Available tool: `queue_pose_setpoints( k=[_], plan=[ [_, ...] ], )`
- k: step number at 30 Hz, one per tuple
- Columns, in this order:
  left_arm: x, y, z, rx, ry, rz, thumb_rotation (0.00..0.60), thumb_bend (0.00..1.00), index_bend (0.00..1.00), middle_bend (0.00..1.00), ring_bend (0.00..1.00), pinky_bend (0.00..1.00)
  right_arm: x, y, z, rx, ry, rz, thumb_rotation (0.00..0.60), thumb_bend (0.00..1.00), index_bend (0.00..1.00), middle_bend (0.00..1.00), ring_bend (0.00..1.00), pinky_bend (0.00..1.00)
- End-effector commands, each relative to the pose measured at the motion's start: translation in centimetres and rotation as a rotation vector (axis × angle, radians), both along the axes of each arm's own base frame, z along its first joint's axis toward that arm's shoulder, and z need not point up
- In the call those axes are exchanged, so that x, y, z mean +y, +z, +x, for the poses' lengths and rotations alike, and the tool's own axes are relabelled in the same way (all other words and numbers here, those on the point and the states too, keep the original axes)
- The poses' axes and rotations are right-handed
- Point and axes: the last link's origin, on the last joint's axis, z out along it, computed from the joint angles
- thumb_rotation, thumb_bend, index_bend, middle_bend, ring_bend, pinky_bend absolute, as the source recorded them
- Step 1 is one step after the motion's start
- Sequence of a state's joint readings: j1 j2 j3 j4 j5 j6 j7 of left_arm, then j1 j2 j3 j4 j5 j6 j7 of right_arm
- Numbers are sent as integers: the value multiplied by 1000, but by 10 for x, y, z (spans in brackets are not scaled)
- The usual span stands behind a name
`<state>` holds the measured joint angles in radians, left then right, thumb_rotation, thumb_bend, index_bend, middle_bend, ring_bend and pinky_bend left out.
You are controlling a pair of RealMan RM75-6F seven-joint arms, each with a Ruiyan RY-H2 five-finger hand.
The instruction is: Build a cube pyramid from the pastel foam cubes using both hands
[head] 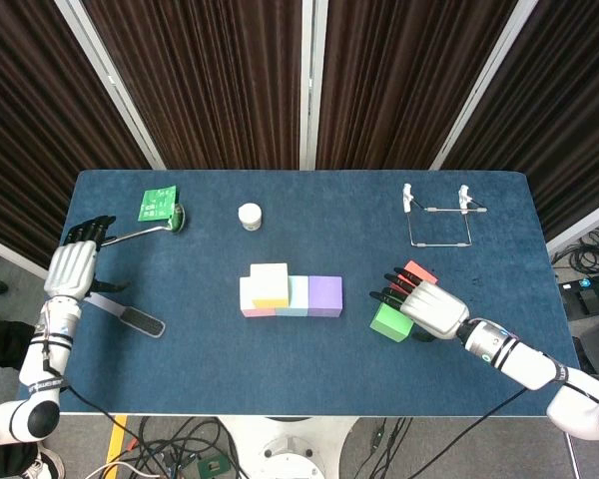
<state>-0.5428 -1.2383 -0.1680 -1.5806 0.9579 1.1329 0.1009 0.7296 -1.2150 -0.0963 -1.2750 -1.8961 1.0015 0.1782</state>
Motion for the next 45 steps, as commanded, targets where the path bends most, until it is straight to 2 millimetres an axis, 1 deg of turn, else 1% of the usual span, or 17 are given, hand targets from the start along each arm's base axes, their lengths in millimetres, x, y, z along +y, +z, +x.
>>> queue_pose_setpoints(
  k=[1, 7, 10, 16, 19, 23, 33, 37, 42, 45],
  plan=[
    [0, 0, -1, 0, 6, 0, 600, 90, 77, 47, 21, 67, 0, -2, -1, -2, -6, -1, 600, 116, 0, 247, 0, 0],
    [-1, -3, -3, 6, 14, -6, 600, 90, 77, 47, 21, 67, 0, -3, -1, -27, -30, -6, 600, 153, 0, 394, 2, 0],
    [-1, -4, -3, 5, 15, -8, 600, 90, 78, 47, 21, 67, 1, -2, 1, -52, -45, -14, 600, 164, 0, 461, 30, 0],
    [-1, -2, -2, -11, 10, -7, 600, 90, 79, 47, 21, 67, 5, 13, 8, -140, -116, -61, 600, 170, 0, 526, 67, 0],
    [-2, -1, -1, -22, 1, -5, 600, 90, 79, 47, 21, 67, 12, 20, 12, -164, -198, -85, 600, 169, 0, 544, 76, 0],
    [-4, 1, 1, -38, -13, -4, 600, 90, 79, 47, 21, 66, 19, 23, 21, -144, -316, -95, 600, 167, 0, 554, 82, 0],
    [-14, 15, -3, -78, -22, 15, 600, 89, 80, 47, 21, 67, 18, 34, 63, -103, -432, -157, 600, 155, 0, 572, 102, 0],
    [-18, 16, -6, -88, -19, 7, 600, 89, 80, 47, 21, 67, 20, 26, 72, -86, -500, -153, 600, 147, 0, 576, 102, 0],
    [-22, 19, -10, -87, -21, 5, 600, 90, 80, 47, 21, 67, 21, 13, 84, -71, -510, -176, 600, 143, 0, 570, 102, 0],
    [-23, 24, -10, -87, -25, 17, 600, 90, 80, 47, 21, 67, 19, 12, 93, -87, -508, -182, 600, 144, 0, 566, 102, 0]
  ],
)
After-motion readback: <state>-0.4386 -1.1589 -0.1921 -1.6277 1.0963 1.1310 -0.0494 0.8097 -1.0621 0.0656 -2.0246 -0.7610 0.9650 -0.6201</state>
